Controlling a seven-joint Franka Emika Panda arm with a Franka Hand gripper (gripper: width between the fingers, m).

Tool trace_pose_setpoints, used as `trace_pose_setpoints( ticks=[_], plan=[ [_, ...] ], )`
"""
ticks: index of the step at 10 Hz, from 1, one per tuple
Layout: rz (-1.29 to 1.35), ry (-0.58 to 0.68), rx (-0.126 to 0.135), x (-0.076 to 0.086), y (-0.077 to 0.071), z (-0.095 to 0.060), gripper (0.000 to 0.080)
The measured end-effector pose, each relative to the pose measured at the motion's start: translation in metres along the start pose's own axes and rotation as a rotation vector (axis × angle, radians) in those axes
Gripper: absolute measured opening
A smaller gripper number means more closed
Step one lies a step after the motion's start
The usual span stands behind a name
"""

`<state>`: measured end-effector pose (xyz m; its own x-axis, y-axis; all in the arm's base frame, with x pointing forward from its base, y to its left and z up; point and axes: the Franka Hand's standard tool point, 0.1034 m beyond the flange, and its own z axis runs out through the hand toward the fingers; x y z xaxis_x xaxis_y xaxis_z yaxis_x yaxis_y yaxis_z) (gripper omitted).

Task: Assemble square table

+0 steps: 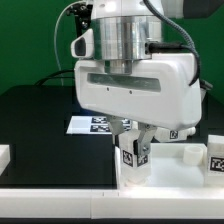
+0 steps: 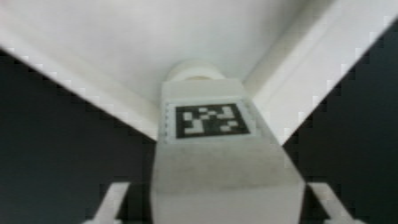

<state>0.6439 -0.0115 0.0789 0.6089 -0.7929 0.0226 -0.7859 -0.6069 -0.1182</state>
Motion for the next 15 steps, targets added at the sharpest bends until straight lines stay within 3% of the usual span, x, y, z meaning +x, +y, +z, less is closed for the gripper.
trace_pose_setpoints(
  ticks=[3,4,5,6,7,10,14,15],
  plan=[
    [0.0,0.0,0.0,0.0,0.0,0.0,0.0288],
    [0.0,0.0,0.0,0.0,0.0,0.0,0.0388],
    [0.0,0.0,0.0,0.0,0.0,0.0,0.0388],
    [0.0,0.0,0.0,0.0,0.0,0.0,0.0527],
    [0.0,0.0,0.0,0.0,0.0,0.0,0.0611],
    [0.051,0.001,-0.001,0.001,0.0011,-0.0002,0.0648],
    [-0.12,0.001,-0.003,0.0005,0.001,0.0001,0.0649],
    [-0.27,0.01,-0.023,-0.0031,-0.0023,-0.0024,0.0649]
  ],
)
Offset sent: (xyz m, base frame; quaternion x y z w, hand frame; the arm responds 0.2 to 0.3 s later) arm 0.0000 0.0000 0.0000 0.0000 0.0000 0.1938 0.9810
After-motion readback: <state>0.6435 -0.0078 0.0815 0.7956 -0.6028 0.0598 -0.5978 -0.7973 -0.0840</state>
